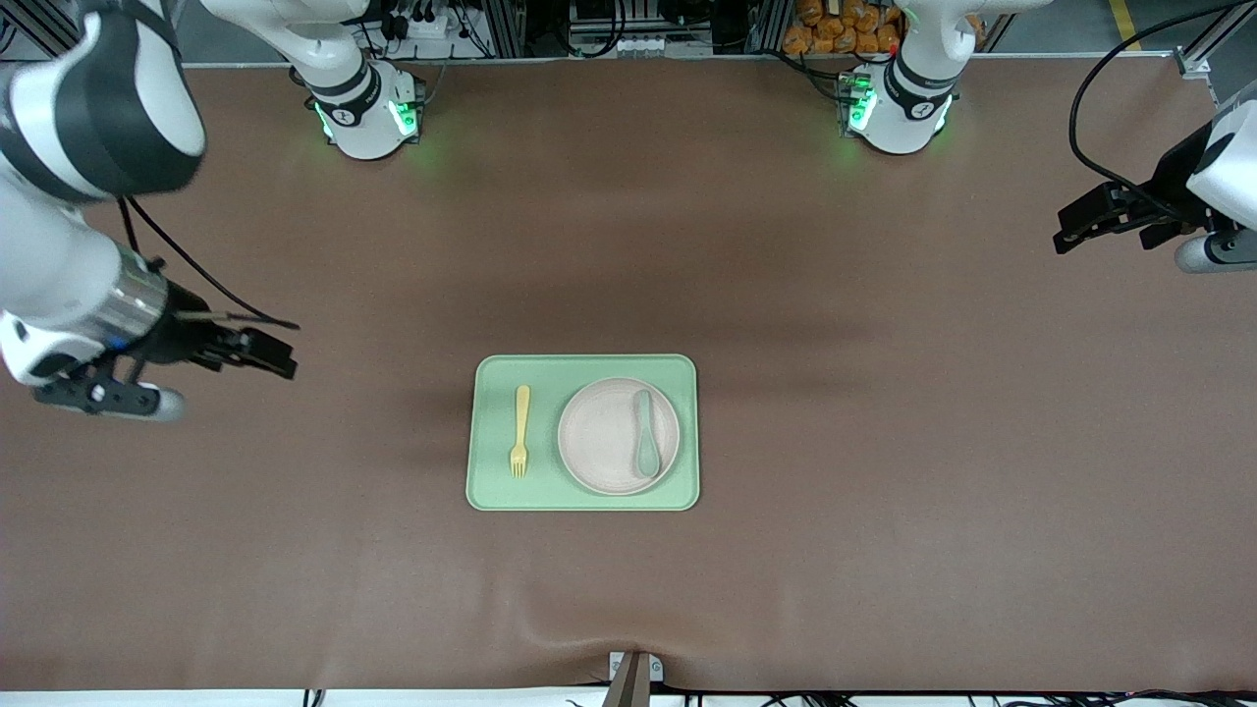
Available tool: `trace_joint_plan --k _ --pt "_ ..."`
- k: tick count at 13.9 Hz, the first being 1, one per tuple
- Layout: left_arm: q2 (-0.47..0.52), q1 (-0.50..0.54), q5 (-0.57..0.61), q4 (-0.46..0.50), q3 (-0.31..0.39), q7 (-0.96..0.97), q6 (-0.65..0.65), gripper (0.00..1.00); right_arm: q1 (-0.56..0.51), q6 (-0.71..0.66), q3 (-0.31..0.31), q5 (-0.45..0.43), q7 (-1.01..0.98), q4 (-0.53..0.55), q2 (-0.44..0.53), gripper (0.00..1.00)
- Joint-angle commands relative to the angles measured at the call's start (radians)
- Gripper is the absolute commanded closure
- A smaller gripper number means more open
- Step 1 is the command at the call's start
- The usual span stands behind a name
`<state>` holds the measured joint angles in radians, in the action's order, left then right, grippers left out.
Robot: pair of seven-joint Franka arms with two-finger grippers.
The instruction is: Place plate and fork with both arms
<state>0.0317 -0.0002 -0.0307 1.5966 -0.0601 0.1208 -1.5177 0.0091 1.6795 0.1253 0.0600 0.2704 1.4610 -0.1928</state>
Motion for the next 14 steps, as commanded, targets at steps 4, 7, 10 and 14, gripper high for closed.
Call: trace_joint_plan --k 4,7,10,14 --pt "0.01 0.002 -0.012 0.009 -0.003 0.016 -0.009 0.0 -0.001 -0.064 -0.022 0.001 -0.034 0.106 0.217 0.0" --pt "0.01 0.002 -0.012 0.009 -0.003 0.014 -0.009 0.0 -0.001 -0.064 -0.03 0.001 -0.048 0.177 0.302 0.0" --pt "0.008 0.002 -0.012 0.011 -0.003 0.014 -0.009 0.0 -0.004 -0.064 -0.03 -0.002 -0.068 0.168 0.293 0.0" --pt "0.008 0.002 -0.012 0.011 -0.003 0.014 -0.01 0.0 -0.021 -0.066 -0.03 -0.011 -0.08 0.095 0.24 0.0"
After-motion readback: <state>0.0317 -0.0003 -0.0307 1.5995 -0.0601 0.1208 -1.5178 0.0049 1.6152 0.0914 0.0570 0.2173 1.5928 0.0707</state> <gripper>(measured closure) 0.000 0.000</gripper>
